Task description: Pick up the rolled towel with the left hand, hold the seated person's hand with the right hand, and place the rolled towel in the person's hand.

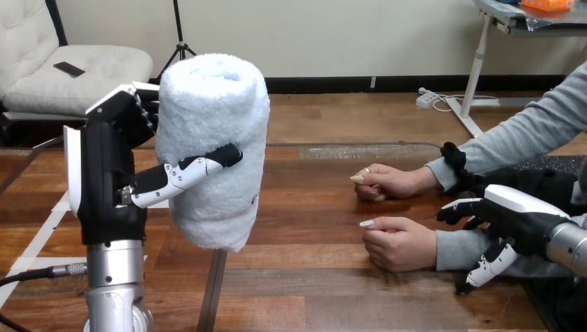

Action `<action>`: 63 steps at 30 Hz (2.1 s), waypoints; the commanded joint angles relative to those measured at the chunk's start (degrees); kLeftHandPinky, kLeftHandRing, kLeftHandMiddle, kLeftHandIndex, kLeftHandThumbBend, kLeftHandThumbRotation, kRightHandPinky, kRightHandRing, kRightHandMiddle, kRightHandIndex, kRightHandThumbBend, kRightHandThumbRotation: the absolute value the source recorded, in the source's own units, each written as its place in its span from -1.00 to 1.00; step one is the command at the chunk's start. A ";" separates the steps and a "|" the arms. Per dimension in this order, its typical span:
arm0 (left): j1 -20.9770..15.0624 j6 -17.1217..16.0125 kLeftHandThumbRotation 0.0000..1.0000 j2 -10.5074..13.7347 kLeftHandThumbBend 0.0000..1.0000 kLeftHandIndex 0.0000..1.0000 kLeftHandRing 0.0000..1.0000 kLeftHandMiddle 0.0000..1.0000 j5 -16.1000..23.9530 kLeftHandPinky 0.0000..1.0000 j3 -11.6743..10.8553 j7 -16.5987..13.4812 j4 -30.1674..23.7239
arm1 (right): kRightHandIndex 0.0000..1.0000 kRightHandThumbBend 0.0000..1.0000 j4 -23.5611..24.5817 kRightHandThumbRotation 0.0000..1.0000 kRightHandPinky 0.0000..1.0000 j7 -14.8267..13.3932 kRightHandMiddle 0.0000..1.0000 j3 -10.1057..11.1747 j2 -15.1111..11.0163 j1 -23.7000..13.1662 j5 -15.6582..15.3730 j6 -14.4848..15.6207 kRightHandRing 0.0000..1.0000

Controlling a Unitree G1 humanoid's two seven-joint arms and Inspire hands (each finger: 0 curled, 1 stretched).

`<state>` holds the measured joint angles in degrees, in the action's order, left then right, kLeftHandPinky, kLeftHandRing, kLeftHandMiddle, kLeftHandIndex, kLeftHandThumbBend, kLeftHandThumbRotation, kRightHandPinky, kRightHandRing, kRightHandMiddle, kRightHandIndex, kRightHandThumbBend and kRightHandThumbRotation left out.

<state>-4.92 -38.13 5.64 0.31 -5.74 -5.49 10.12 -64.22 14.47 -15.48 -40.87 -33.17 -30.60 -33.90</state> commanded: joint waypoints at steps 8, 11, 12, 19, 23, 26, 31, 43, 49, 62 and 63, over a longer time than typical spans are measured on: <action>-3.77 -2.12 -1.00 -0.22 0.45 -0.17 -0.34 -0.23 -0.68 -0.41 -1.02 0.22 -0.07 | 0.58 1.00 1.34 -0.77 0.20 -5.59 0.60 -2.24 1.28 -2.62 -2.64 -0.12 0.45; -3.79 -2.17 -1.00 -0.23 0.44 -0.17 -0.34 -0.23 -0.85 -0.41 -1.00 0.35 -0.09 | 0.55 1.00 1.36 -0.77 0.18 -6.46 0.56 -2.71 1.49 -2.52 -2.98 -0.17 0.43; -3.80 -2.17 -1.00 -0.25 0.44 -0.17 -0.34 -0.23 -0.89 -0.41 -1.00 0.36 -0.11 | 0.54 1.00 1.38 -0.76 0.18 -6.81 0.55 -2.89 1.54 -2.48 -3.11 -0.25 0.42; -3.83 -2.41 -1.00 -0.19 0.44 -0.17 -0.34 -0.23 -0.75 -0.41 -1.01 0.36 -0.06 | 0.50 0.99 1.14 -0.76 0.17 -8.16 0.51 -3.55 1.90 -2.35 -3.46 -0.69 0.40; -3.89 -2.73 -1.00 -0.11 0.43 -0.17 -0.34 -0.23 -0.75 -0.41 -1.03 0.43 0.18 | 0.47 0.97 0.95 -0.74 0.15 -8.64 0.47 -3.79 2.07 -2.33 -3.59 -1.31 0.36; -3.92 -2.85 -1.00 -0.06 0.43 -0.17 -0.34 -0.22 -0.86 -0.41 -1.07 0.51 0.39 | 0.46 0.96 0.88 -0.72 0.13 -8.91 0.45 -4.04 2.29 -2.39 -3.89 -1.05 0.34; -3.93 -2.57 -1.00 -0.08 0.44 -0.17 -0.34 -0.22 -0.98 -0.42 -1.06 0.61 0.06 | 0.44 0.94 0.90 -0.72 0.10 -9.28 0.43 -4.26 2.74 -2.34 -4.04 -0.57 0.30; -4.16 -2.75 -1.00 -0.44 0.45 -0.17 -0.35 -0.23 -1.21 -0.43 -0.84 0.84 -0.08 | 0.40 0.89 0.45 -0.70 0.05 -11.26 0.39 -5.44 3.49 -2.44 -4.66 -1.05 0.26; -3.68 -2.51 -1.00 -0.73 0.48 -0.18 -0.36 -0.25 -1.36 -0.44 -0.72 0.88 -0.40 | 0.38 0.85 0.60 -0.66 0.11 -13.20 0.37 -6.84 3.56 -2.57 -6.40 -1.35 0.31; -3.06 -2.74 -1.00 -0.96 0.46 -0.18 -0.36 -0.24 -1.31 -0.44 -0.69 0.88 -0.22 | 0.36 0.79 0.12 -0.65 0.17 -16.08 0.35 -8.74 3.98 -3.18 -8.94 -1.74 0.34; -3.01 -2.82 -1.00 -0.96 0.46 -0.18 -0.36 -0.24 -1.33 -0.44 -0.71 0.90 -0.20 | 0.36 0.78 0.05 -0.65 0.17 -16.35 0.35 -8.87 4.02 -3.22 -9.12 -1.83 0.34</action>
<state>-4.92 -39.27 5.34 -0.16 -5.75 -4.58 10.84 -64.11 -0.76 -22.46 -38.46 -33.86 -38.31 -35.55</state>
